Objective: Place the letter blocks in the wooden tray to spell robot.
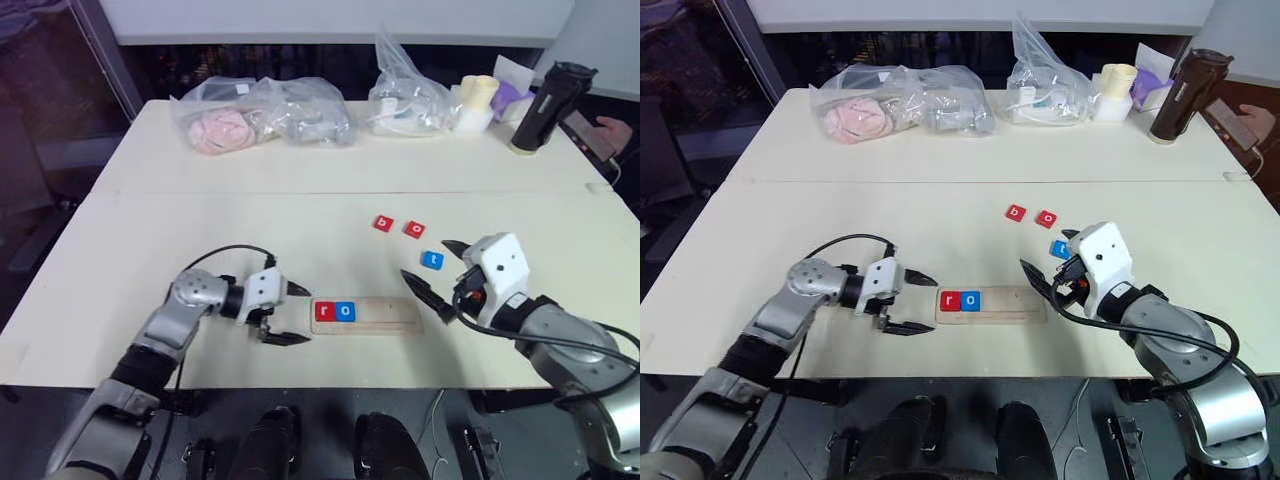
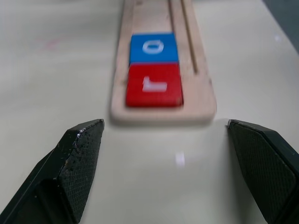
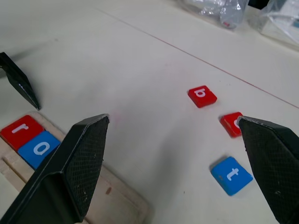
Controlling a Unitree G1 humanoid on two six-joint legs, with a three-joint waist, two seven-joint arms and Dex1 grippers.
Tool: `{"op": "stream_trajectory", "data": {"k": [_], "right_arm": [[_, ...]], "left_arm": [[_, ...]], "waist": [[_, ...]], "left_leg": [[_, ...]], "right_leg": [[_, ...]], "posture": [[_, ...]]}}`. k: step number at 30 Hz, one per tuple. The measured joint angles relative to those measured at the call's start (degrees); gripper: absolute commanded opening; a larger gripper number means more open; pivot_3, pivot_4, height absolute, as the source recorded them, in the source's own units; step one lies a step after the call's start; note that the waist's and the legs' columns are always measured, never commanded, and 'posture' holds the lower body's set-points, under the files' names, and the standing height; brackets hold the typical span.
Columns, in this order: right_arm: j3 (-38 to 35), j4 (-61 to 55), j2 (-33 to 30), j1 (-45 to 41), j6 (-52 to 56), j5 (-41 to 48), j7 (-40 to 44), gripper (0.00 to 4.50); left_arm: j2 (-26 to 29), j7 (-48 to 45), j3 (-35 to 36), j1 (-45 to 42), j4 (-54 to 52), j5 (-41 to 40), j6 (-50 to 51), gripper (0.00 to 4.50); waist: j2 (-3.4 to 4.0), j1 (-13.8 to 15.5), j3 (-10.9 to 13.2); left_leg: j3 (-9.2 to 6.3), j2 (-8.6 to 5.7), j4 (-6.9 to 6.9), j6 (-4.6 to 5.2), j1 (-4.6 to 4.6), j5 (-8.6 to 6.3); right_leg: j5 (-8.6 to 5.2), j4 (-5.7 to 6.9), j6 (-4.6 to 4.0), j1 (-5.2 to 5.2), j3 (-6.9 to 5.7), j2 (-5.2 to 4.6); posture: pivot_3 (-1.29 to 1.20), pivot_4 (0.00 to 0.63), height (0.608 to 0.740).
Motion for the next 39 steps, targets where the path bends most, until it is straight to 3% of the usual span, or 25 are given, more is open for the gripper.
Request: {"op": "stream_trajectory", "data": {"k": [9,14,18,30,39], "right_arm": [[4.53,8.87,2.08,-12.09,2.4,-1.92,-2.46,4.5],[9.23,16.5,7.24,-22.23,7.08,-4.83,-7.2,4.5],[12.37,24.05,13.66,-29.56,11.74,-7.93,-12.48,4.5],[9.78,53.26,34.53,-48.22,14.3,-17.18,-31.42,4.5],[4.68,63.32,37.34,-51.02,10.4,-21.06,-40.49,4.5]], "left_arm": [[6.38,-0.07,6.69,5.07,-5.09,-6.63,7.76,4.45],[7.59,-0.6,14.42,5.03,-12.89,-19.13,20.5,4.45],[8.77,0.43,17.51,4.76,-17.02,-23.02,25.23,4.45],[7.85,5.97,18.6,5.32,-24.32,-27.04,30.33,4.45],[7.74,7.66,18.63,5.36,-24.99,-27.02,30.33,4.45]], "waist": [[0.07,-0.6,0.09],[0.05,-0.67,0.13],[0.07,-0.86,0.14],[0.1,-1.17,0.15],[0.11,-1.29,0.15]], "left_leg": [[0.0,-0.04,0.01,-0.01,-0.13,0.0],[0.0,-0.1,-0.02,-0.01,-0.28,0.01],[0.03,-0.14,-0.04,-0.06,-0.31,0.04],[0.08,-0.14,-0.2,-0.37,-0.3,0.25],[0.27,-0.15,-0.35,-0.44,-0.29,0.3]], "right_leg": [[0.03,-0.02,-0.07,-0.33,0.06,-0.04],[0.11,0.0,0.07,-0.45,0.06,-0.04],[0.14,0.05,0.1,-0.42,0.1,0.0],[0.19,0.3,0.05,-0.61,0.19,0.25],[0.2,0.46,0.03,-0.8,0.42,0.26]], "posture": [[0.0,0.15,0.738],[0.0,0.15,0.738],[0.0,0.15,0.738],[0.0,0.15,0.738],[0.0,0.15,0.738]]}}
